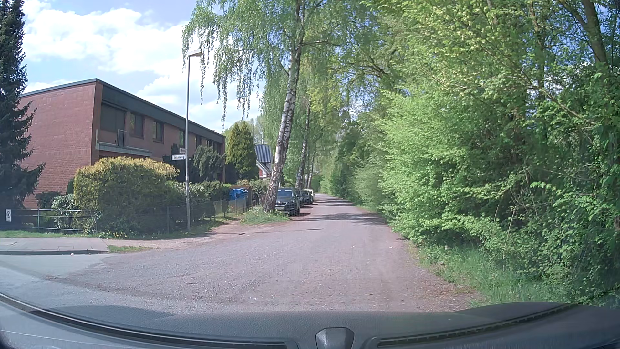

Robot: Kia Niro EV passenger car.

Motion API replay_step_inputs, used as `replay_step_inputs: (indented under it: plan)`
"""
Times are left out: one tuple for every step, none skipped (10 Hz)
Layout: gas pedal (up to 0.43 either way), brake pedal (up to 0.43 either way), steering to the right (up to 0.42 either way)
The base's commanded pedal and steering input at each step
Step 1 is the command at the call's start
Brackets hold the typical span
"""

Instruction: Follow the waypoints while adhering to traffic rules and regulations

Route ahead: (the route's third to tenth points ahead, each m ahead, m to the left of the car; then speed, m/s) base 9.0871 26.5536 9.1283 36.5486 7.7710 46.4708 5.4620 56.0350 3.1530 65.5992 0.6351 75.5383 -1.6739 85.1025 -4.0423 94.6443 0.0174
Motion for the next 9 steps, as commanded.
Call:
replay_step_inputs:
  plan:
    - [0.000, 0.262, -0.012]
    - [0.000, 0.262, -0.012]
    - [0.000, 0.262, -0.012]
    - [0.000, 0.262, -0.013]
    - [0.000, 0.262, -0.034]
    - [0.000, 0.262, -0.070]
    - [0.000, 0.262, -0.118]
    - [0.000, 0.262, -0.162]
    - [0.000, 0.256, -0.217]
